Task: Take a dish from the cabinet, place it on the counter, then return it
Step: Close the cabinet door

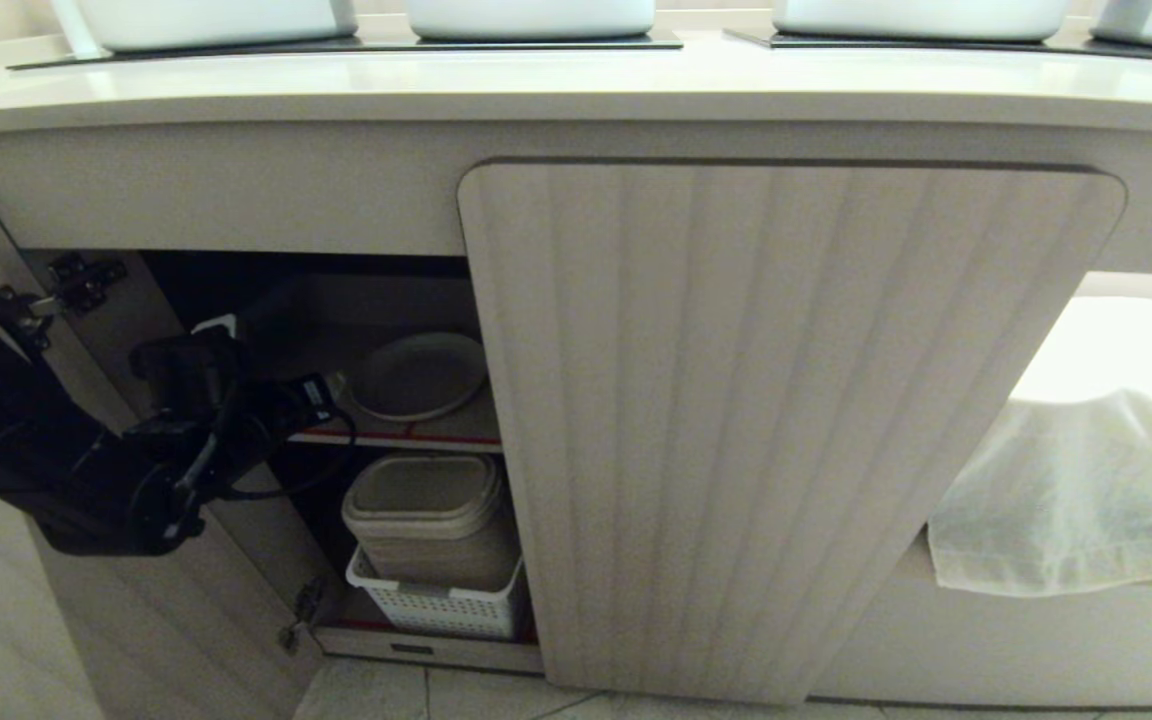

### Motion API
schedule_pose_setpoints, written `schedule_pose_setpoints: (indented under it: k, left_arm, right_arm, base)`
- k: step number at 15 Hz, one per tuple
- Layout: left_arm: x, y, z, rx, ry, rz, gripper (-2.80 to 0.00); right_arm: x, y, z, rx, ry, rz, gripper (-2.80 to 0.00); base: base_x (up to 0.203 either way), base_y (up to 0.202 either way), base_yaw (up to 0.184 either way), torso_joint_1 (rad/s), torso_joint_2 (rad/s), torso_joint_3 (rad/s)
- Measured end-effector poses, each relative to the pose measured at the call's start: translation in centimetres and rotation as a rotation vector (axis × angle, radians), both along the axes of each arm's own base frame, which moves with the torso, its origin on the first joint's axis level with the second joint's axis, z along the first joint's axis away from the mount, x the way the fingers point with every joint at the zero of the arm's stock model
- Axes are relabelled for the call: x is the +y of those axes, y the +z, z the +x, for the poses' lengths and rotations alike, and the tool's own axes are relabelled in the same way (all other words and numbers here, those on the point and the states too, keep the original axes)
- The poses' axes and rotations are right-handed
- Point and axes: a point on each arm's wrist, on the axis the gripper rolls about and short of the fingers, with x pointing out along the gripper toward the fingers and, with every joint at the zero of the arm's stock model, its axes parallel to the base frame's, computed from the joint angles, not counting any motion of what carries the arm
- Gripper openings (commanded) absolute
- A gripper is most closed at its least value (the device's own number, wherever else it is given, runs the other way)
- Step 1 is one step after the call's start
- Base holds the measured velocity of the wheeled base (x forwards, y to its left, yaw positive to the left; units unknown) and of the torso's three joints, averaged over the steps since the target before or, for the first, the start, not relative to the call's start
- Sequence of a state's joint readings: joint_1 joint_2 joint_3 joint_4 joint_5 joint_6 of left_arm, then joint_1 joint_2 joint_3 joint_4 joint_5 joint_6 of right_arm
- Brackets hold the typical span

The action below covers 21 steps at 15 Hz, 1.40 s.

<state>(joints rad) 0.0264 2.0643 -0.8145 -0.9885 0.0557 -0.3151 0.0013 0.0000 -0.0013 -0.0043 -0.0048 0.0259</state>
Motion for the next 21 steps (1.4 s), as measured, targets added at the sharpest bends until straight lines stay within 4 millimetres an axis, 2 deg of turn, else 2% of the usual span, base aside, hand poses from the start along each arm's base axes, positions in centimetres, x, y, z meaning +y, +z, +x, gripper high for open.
schedule_pose_setpoints:
  k: [7, 14, 18, 21]
  left_arm:
    - [0.0, -0.2, -0.3, 0.011, 0.002, -0.001, -2.8]
    - [0.0, -0.1, -2.2, 0.036, -0.001, 0.0, -2.8]
    - [-0.3, 0.4, -4.1, 0.048, -0.006, 0.002, -2.8]
    - [-0.5, 0.5, -6.6, 0.076, -0.015, 0.011, -2.8]
  right_arm:
    - [0.0, 0.0, 0.0, 0.0, 0.001, 0.0, -2.8]
    - [0.0, 0.0, 0.0, 0.0, 0.001, 0.0, -2.8]
    - [0.0, 0.0, 0.0, 0.0, 0.0, 0.0, -2.8]
    - [0.0, 0.0, 0.0, 0.0, 0.001, 0.0, -2.8]
  base:
    - [0.0, 0.0, 0.0, 0.0, 0.0, 0.0]
    - [0.0, 0.0, 0.0, 0.0, 0.0, 0.0]
    - [0.0, 0.0, 0.0, 0.0, 0.0, 0.0]
    - [0.0, 0.0, 0.0, 0.0, 0.0, 0.0]
